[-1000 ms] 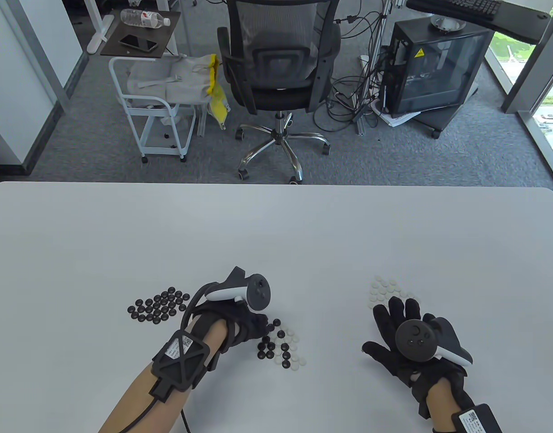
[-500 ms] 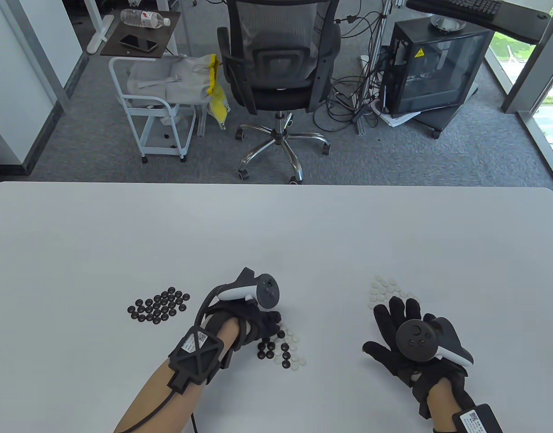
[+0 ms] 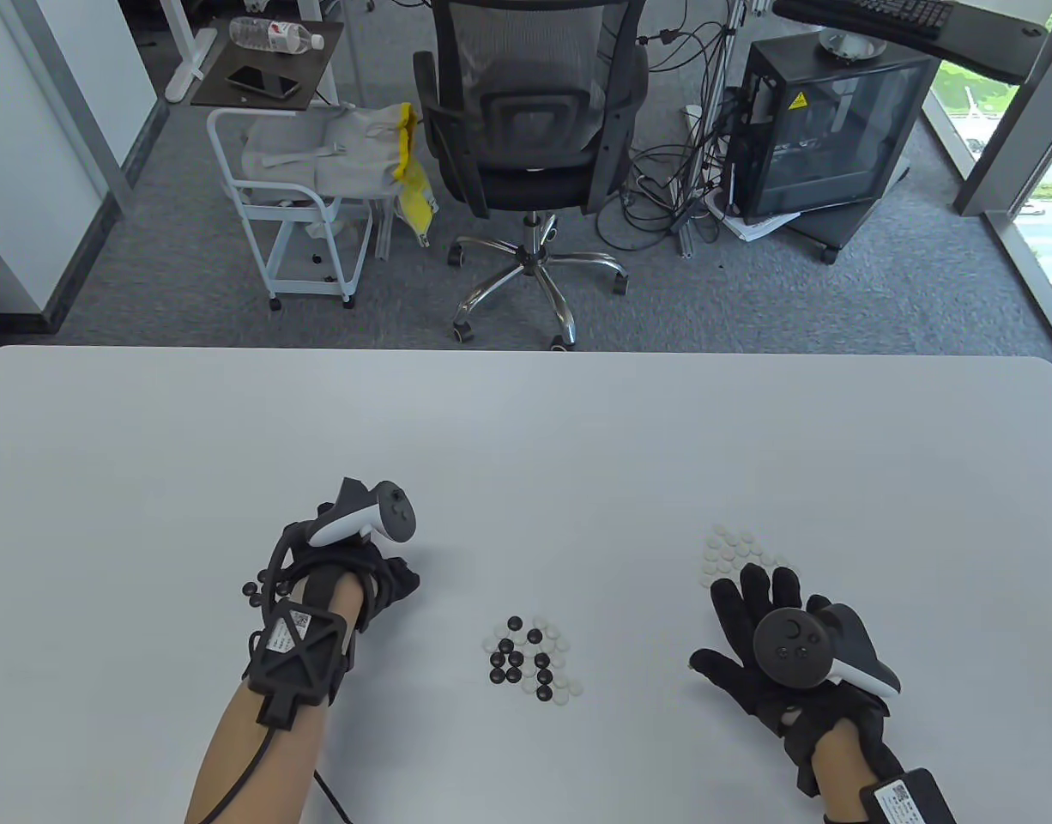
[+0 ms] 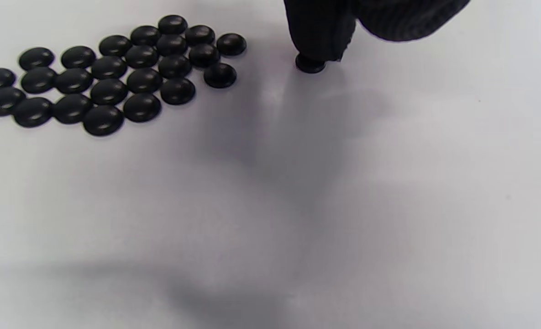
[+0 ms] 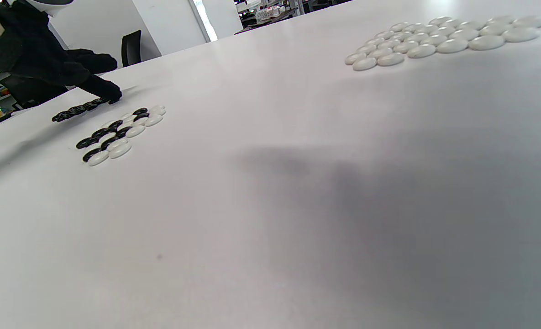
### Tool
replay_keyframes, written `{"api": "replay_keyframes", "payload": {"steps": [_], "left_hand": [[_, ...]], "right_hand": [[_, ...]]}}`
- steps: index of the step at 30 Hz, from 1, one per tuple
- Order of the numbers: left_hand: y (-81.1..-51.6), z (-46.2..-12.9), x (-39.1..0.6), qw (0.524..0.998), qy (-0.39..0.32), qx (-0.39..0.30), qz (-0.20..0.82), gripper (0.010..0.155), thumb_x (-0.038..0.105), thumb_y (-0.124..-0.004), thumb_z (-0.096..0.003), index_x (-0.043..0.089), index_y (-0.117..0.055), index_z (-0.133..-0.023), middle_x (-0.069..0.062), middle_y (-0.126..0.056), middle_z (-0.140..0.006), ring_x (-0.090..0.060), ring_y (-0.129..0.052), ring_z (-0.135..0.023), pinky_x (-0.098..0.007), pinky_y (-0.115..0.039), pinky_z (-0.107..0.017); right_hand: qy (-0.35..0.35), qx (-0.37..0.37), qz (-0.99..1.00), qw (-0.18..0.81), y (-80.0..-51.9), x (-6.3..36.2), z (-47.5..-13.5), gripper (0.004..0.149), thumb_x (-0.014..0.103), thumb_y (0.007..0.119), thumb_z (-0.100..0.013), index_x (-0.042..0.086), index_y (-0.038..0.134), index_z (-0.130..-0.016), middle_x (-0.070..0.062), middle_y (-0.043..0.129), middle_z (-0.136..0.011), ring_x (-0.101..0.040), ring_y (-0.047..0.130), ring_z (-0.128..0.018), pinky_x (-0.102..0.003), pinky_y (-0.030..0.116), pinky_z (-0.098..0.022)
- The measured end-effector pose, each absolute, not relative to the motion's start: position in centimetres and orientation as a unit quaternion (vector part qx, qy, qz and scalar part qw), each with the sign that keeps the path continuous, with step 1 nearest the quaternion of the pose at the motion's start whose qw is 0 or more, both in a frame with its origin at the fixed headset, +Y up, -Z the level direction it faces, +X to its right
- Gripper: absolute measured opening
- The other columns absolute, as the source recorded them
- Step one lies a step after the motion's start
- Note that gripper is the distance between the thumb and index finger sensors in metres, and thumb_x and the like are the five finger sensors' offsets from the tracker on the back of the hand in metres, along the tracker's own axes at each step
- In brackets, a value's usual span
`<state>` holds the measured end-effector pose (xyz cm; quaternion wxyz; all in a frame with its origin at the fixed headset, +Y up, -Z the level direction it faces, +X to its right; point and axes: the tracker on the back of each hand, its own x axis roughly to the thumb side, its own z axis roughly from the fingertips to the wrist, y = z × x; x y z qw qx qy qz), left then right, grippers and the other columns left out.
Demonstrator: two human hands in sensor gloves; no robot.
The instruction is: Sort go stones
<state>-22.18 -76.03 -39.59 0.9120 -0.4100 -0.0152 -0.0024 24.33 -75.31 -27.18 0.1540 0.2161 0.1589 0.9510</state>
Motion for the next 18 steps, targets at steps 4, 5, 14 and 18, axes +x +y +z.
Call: {"api": "replay_keyframes", "payload": {"steps": [4,5,14,18], "left_hand": [[-76.1,-39.4,-23.3,0.912,0.000,-0.411,0.001,0.065,0.054,-0.052,-0.0512,0.035,-0.056,-0.114,-0.020,0.011,-0.112,-0.053,0.016,-0.093,-0.082,-0.003,-0.055],[-76.0,-39.5,-23.6,0.911,0.004,-0.412,0.001,0.065,0.054,-0.052,-0.0511,0.035,-0.056,-0.114,-0.020,0.011,-0.112,-0.053,0.016,-0.093,-0.081,-0.003,-0.056],[-75.8,-39.4,-24.7,0.910,0.026,-0.413,-0.005,0.066,0.054,-0.053,-0.0512,0.033,-0.059,-0.114,-0.020,0.010,-0.112,-0.053,0.017,-0.093,-0.081,-0.002,-0.055],[-75.3,-39.2,-24.2,0.913,0.012,-0.407,0.000,0.066,0.054,-0.053,-0.0511,0.033,-0.058,-0.114,-0.020,0.011,-0.112,-0.053,0.017,-0.092,-0.081,-0.002,-0.055]], "right_hand": [[0.156,0.215,0.952,0.153,-75.3,24.3,-27.2,0.086,0.051,0.053,-0.065,-0.009,0.016,-0.116,-0.049,0.000,-0.107,-0.070,-0.008,-0.088,-0.088,0.003,-0.049],[0.156,0.214,0.952,0.154,-75.3,24.3,-27.2,0.086,0.051,0.053,-0.065,-0.009,0.016,-0.116,-0.049,0.000,-0.107,-0.070,-0.008,-0.087,-0.088,0.003,-0.049],[0.153,0.216,0.951,0.160,-75.3,24.4,-27.2,0.087,0.051,0.052,-0.065,-0.008,0.015,-0.116,-0.049,-0.001,-0.107,-0.070,-0.009,-0.086,-0.084,0.000,-0.049],[0.149,0.218,0.951,0.160,-75.3,24.4,-27.2,0.087,0.051,0.052,-0.065,-0.008,0.015,-0.116,-0.049,-0.001,-0.107,-0.070,-0.009,-0.086,-0.084,-0.001,-0.049]]}}
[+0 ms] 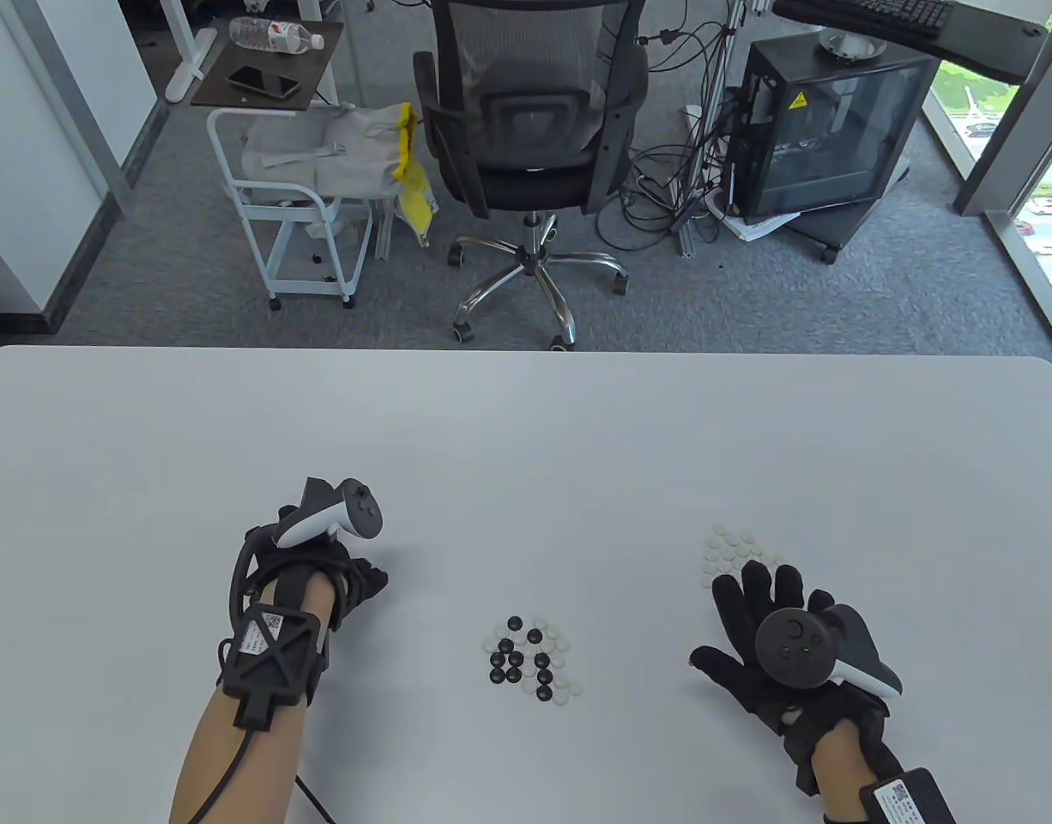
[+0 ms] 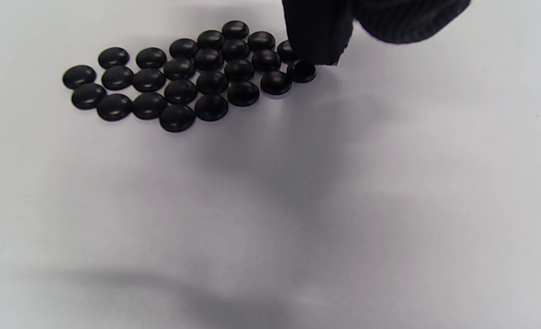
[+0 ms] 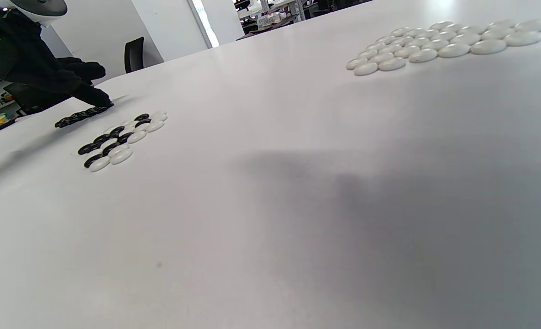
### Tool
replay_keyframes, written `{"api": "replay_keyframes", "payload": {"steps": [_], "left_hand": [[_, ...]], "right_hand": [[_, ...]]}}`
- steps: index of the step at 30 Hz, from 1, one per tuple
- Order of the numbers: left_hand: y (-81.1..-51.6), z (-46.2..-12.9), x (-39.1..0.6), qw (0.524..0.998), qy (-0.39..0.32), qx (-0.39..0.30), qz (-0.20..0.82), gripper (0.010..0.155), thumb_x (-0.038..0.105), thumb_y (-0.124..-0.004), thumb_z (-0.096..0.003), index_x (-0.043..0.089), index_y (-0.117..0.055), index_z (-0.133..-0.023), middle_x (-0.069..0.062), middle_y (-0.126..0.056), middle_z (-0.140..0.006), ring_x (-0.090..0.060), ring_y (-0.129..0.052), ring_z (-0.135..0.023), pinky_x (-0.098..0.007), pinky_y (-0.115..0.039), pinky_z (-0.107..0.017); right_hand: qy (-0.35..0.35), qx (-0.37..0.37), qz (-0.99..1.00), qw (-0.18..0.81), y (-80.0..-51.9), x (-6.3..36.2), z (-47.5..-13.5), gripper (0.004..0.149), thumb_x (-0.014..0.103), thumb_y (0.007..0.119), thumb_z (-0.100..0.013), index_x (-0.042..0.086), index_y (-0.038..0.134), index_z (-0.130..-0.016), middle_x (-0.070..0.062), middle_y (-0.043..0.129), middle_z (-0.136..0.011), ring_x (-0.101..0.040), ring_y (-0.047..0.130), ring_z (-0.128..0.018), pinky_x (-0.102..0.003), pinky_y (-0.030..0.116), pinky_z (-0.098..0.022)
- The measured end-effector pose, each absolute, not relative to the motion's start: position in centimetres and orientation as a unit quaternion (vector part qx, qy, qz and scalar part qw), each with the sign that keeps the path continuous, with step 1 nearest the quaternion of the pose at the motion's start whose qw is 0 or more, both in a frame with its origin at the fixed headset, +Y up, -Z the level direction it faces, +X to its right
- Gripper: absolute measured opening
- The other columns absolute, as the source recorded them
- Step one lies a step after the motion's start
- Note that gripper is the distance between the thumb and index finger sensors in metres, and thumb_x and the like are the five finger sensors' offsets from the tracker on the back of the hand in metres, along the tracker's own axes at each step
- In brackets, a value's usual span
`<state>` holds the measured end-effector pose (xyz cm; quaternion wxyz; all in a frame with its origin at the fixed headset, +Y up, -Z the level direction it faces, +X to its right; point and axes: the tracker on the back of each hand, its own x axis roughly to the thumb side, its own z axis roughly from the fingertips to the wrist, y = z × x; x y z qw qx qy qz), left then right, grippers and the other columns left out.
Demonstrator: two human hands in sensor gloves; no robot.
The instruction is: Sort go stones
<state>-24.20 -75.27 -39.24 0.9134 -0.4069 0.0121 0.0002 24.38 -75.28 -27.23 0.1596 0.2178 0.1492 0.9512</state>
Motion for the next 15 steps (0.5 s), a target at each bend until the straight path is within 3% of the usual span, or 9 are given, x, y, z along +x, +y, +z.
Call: {"api": "replay_keyframes", "payload": {"steps": [5,15], "left_hand": [[-73.9,-38.6,-21.5,0.920,-0.043,-0.389,-0.013,0.066,0.054,-0.053,-0.0514,0.032,-0.060,-0.114,-0.021,0.009,-0.113,-0.053,0.015,-0.093,-0.081,-0.003,-0.055],[-72.4,-35.3,-12.1,0.898,-0.234,-0.372,-0.035,0.061,0.053,-0.057,-0.0537,0.031,-0.070,-0.109,-0.022,-0.002,-0.116,-0.054,0.008,-0.096,-0.082,-0.009,-0.057]], "right_hand": [[0.142,0.220,0.952,0.159,-75.3,24.4,-27.3,0.087,0.052,0.051,-0.064,-0.008,0.014,-0.116,-0.049,-0.001,-0.107,-0.070,-0.009,-0.086,-0.083,-0.002,-0.048],[0.141,0.220,0.952,0.160,-75.2,24.4,-27.2,0.087,0.052,0.051,-0.065,-0.008,0.014,-0.116,-0.050,0.000,-0.107,-0.071,-0.008,-0.085,-0.080,-0.002,-0.049]]}}
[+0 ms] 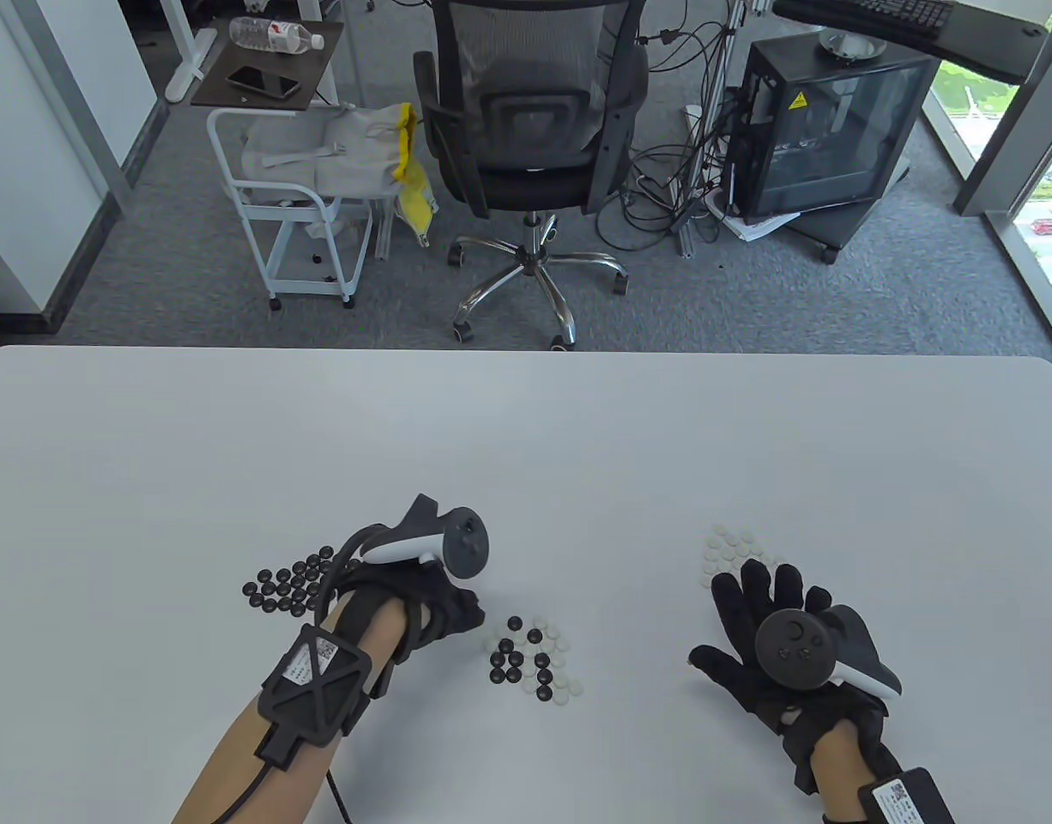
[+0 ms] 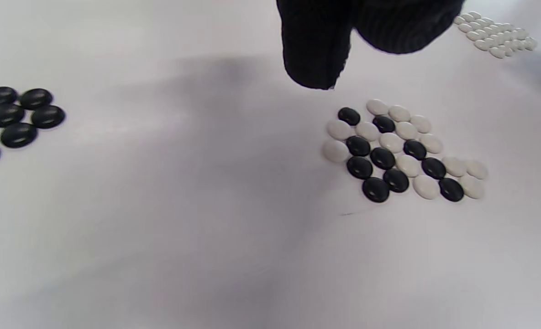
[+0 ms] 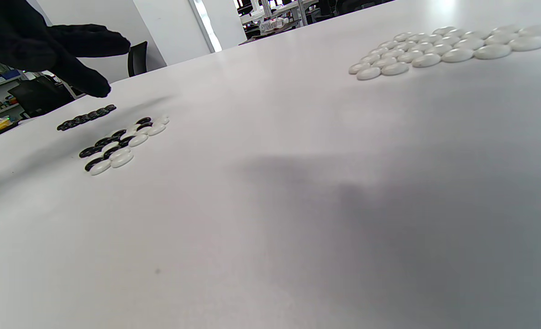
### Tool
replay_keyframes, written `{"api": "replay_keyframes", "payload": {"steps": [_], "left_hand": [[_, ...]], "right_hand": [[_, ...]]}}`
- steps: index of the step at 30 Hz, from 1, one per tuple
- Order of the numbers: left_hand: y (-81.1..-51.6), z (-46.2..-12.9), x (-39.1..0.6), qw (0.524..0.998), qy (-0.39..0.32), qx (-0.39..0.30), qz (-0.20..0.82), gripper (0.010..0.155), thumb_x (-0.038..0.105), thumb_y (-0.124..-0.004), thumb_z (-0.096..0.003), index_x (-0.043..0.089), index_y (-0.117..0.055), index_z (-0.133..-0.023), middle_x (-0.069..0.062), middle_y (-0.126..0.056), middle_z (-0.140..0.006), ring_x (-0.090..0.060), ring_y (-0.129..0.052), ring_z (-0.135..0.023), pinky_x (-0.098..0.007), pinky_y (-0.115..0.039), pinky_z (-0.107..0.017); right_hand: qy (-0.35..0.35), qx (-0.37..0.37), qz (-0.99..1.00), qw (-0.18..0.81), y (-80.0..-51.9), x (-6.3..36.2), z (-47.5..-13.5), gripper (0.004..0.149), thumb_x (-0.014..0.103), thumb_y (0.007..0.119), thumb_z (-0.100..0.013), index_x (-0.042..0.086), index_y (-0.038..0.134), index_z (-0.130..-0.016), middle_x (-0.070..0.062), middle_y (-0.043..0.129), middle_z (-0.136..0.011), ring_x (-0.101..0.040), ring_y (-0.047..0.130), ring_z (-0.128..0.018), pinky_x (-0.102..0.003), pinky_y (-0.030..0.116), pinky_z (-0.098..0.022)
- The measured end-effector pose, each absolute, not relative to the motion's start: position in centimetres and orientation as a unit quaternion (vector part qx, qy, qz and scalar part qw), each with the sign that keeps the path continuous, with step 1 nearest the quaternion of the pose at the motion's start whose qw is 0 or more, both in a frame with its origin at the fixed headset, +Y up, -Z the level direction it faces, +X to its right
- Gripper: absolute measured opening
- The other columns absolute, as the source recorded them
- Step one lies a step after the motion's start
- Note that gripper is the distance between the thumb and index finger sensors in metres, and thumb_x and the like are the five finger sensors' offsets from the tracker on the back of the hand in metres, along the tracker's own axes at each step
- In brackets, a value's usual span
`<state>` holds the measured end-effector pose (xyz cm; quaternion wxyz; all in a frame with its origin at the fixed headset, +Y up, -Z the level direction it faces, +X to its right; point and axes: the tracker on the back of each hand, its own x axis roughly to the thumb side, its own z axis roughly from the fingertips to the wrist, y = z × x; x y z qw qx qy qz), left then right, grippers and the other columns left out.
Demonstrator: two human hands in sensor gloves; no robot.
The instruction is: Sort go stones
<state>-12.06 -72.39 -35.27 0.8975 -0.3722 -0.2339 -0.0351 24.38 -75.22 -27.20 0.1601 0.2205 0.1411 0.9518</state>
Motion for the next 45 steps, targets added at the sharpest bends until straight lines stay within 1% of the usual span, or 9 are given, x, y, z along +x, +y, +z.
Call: {"api": "replay_keyframes", "payload": {"steps": [6,10,15,18,23,26,31,39,45], "left_hand": [[-73.9,-35.2,-9.6,0.885,-0.254,-0.387,-0.041,0.063,0.053,-0.056,-0.0533,0.032,-0.061,-0.112,-0.023,0.002,-0.115,-0.054,0.010,-0.095,-0.082,-0.008,-0.056],[-75.5,-35.1,-8.9,0.882,-0.253,-0.393,-0.053,0.067,0.054,-0.053,-0.0511,0.033,-0.052,-0.115,-0.024,0.006,-0.113,-0.054,0.012,-0.093,-0.082,-0.006,-0.054],[-76.8,-35.6,-9.1,0.878,-0.246,-0.406,-0.064,0.065,0.054,-0.051,-0.0505,0.037,-0.048,-0.113,-0.022,0.008,-0.112,-0.053,0.014,-0.093,-0.082,-0.006,-0.055],[-76.7,-36.3,-10.3,0.889,-0.217,-0.398,-0.063,0.065,0.053,-0.052,-0.0505,0.037,-0.049,-0.113,-0.021,0.008,-0.112,-0.053,0.015,-0.093,-0.082,-0.005,-0.055],[-76.3,-37.7,-14.6,0.903,-0.142,-0.401,-0.056,0.064,0.053,-0.052,-0.0501,0.038,-0.051,-0.113,-0.021,0.009,-0.112,-0.053,0.015,-0.093,-0.081,-0.004,-0.055],[-76.0,-37.7,-17.1,0.909,-0.113,-0.397,-0.054,0.065,0.053,-0.052,-0.0497,0.036,-0.058,-0.112,-0.021,0.007,-0.112,-0.053,0.014,-0.093,-0.081,-0.004,-0.055],[-75.8,-37.1,-20.3,0.913,-0.079,-0.396,-0.053,0.065,0.053,-0.052,-0.0495,0.035,-0.060,-0.112,-0.020,0.006,-0.113,-0.052,0.014,-0.093,-0.081,-0.004,-0.055],[-75.9,-36.6,-23.7,0.916,-0.038,-0.397,-0.035,0.066,0.053,-0.052,-0.0494,0.035,-0.056,-0.113,-0.019,0.011,-0.110,-0.052,0.016,-0.092,-0.081,-0.003,-0.055],[-75.2,-36.7,-24.4,0.919,-0.026,-0.391,-0.032,0.067,0.053,-0.052,-0.0495,0.034,-0.055,-0.114,-0.019,0.012,-0.110,-0.052,0.017,-0.092,-0.081,-0.003,-0.055]], "right_hand": [[0.140,0.221,0.951,0.163,-75.2,24.4,-27.2,0.087,0.051,0.051,-0.065,-0.008,0.014,-0.116,-0.050,0.000,-0.107,-0.071,-0.008,-0.086,-0.081,-0.002,-0.049],[0.139,0.221,0.951,0.165,-75.1,24.5,-27.1,0.087,0.051,0.051,-0.065,-0.008,0.014,-0.116,-0.049,0.000,-0.107,-0.071,-0.008,-0.086,-0.082,-0.002,-0.049],[0.142,0.220,0.951,0.164,-75.1,24.5,-27.1,0.087,0.051,0.051,-0.065,-0.008,0.014,-0.116,-0.049,0.000,-0.107,-0.071,-0.008,-0.086,-0.082,-0.002,-0.049],[0.142,0.219,0.951,0.164,-75.1,24.5,-27.1,0.087,0.052,0.051,-0.064,-0.008,0.014,-0.116,-0.049,0.000,-0.107,-0.071,-0.008,-0.086,-0.082,-0.002,-0.049],[0.142,0.218,0.951,0.166,-75.1,24.6,-27.1,0.087,0.051,0.051,-0.065,-0.008,0.015,-0.116,-0.049,0.000,-0.107,-0.071,-0.008,-0.086,-0.082,-0.002,-0.048],[0.143,0.218,0.951,0.167,-75.1,24.6,-27.1,0.087,0.052,0.051,-0.064,-0.008,0.015,-0.116,-0.049,0.000,-0.107,-0.071,-0.008,-0.086,-0.083,-0.002,-0.048],[0.148,0.218,0.951,0.163,-75.1,24.6,-27.2,0.087,0.052,0.051,-0.064,-0.008,0.015,-0.116,-0.050,0.000,-0.107,-0.071,-0.008,-0.086,-0.083,-0.001,-0.049],[0.154,0.217,0.951,0.159,-75.2,24.4,-27.2,0.087,0.052,0.050,-0.064,-0.008,0.014,-0.116,-0.050,-0.001,-0.107,-0.071,-0.008,-0.086,-0.083,-0.001,-0.048],[0.159,0.216,0.951,0.157,-75.1,24.3,-27.2,0.087,0.052,0.050,-0.064,-0.009,0.014,-0.116,-0.050,-0.001,-0.107,-0.071,-0.008,-0.086,-0.083,-0.001,-0.048]]}}
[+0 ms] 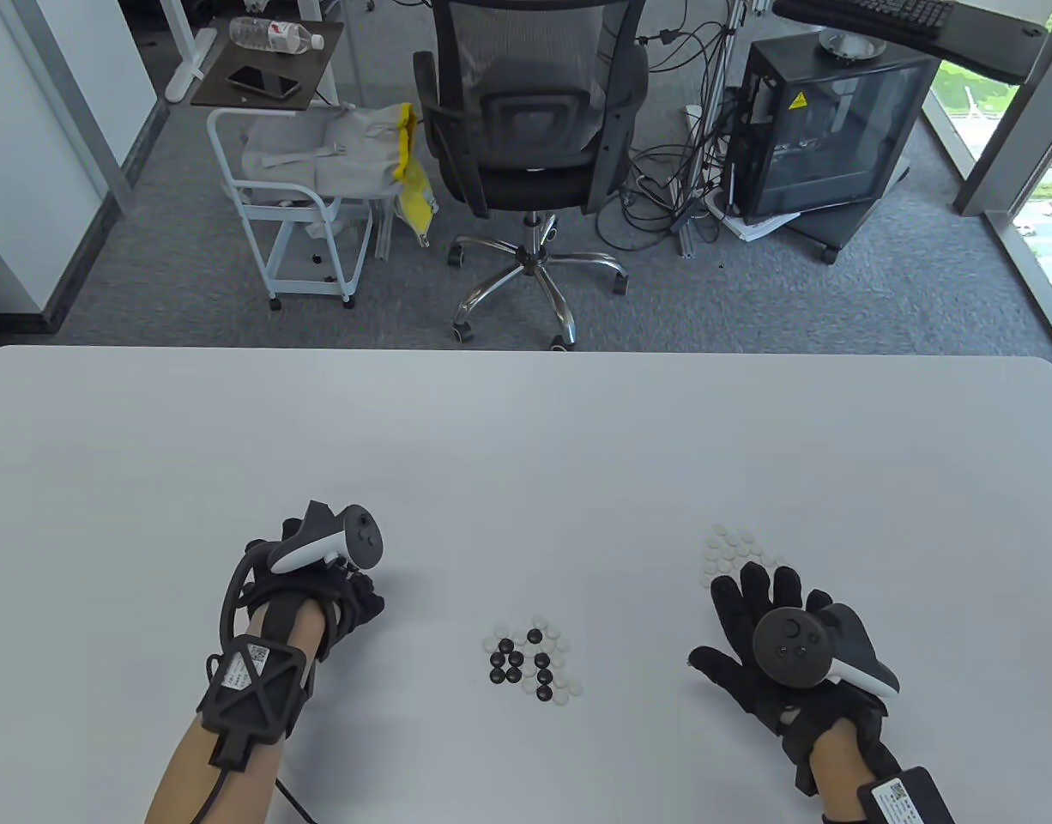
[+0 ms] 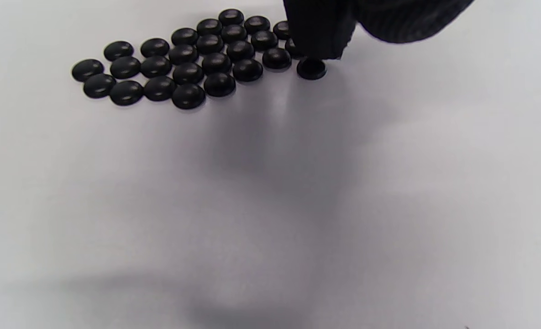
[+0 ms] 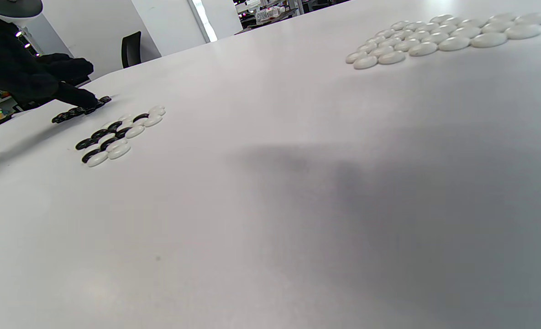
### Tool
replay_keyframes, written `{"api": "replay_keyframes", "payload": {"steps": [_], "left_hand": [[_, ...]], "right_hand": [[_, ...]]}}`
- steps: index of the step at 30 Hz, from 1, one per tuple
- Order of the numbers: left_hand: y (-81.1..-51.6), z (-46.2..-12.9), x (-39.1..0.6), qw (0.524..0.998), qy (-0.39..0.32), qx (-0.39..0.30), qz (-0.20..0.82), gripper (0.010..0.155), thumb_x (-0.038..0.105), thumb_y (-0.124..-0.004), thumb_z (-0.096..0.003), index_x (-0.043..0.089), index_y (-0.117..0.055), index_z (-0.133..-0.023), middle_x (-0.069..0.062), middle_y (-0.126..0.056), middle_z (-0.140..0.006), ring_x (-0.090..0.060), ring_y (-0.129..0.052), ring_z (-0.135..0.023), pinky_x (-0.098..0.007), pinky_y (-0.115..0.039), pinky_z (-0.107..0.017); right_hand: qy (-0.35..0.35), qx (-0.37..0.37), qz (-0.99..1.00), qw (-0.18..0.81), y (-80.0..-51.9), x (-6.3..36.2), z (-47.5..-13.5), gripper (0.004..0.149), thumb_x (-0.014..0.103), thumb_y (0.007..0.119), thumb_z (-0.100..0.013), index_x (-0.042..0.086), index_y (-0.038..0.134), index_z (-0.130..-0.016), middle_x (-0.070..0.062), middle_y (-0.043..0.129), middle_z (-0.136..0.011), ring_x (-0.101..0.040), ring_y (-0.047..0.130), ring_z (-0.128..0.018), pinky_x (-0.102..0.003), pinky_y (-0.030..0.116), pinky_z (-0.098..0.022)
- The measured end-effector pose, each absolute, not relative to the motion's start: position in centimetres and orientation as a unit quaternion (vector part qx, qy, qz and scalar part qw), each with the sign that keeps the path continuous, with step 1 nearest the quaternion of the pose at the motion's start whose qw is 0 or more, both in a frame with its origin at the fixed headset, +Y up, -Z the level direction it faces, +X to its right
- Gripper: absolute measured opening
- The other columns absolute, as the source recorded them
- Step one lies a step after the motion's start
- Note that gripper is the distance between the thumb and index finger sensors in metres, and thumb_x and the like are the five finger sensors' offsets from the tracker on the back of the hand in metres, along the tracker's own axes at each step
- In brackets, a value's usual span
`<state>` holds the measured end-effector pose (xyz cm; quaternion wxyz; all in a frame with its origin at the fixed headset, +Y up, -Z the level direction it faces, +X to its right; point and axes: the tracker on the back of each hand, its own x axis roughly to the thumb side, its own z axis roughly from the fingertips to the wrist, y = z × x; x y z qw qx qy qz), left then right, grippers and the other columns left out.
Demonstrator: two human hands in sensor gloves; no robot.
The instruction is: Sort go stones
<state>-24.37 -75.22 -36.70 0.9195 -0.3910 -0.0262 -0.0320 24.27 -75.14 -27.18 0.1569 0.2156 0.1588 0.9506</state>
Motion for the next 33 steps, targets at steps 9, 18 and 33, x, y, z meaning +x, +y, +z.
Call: {"api": "replay_keyframes", "payload": {"steps": [9,18,33], "left_hand": [[-72.8,-33.9,-19.1,0.918,-0.143,-0.370,-0.021,0.067,0.055,-0.055,-0.0505,0.030,-0.068,-0.111,-0.021,0.001,-0.115,-0.055,0.009,-0.094,-0.082,-0.010,-0.057],[-73.7,-30.2,-13.0,0.890,-0.247,-0.377,-0.066,0.065,0.054,-0.055,-0.0513,0.031,-0.067,-0.111,-0.022,0.001,-0.115,-0.054,0.008,-0.095,-0.082,-0.010,-0.057],[-76.3,-27.9,-13.2,0.880,-0.253,-0.389,-0.101,0.067,0.055,-0.056,-0.0513,0.034,-0.046,-0.114,-0.023,0.007,-0.111,-0.055,0.011,-0.093,-0.082,-0.009,-0.056]], "right_hand": [[0.158,0.215,0.951,0.158,-75.1,24.3,-27.2,0.087,0.052,0.051,-0.064,-0.008,0.014,-0.116,-0.049,-0.001,-0.107,-0.071,-0.008,-0.086,-0.083,-0.001,-0.048],[0.153,0.217,0.951,0.156,-75.1,24.2,-27.2,0.087,0.052,0.051,-0.064,-0.008,0.014,-0.116,-0.049,-0.001,-0.107,-0.070,-0.008,-0.086,-0.083,-0.001,-0.049],[0.153,0.216,0.952,0.155,-75.0,24.2,-27.2,0.087,0.051,0.051,-0.064,-0.008,0.014,-0.116,-0.049,-0.001,-0.107,-0.070,-0.008,-0.086,-0.083,-0.001,-0.049]]}}
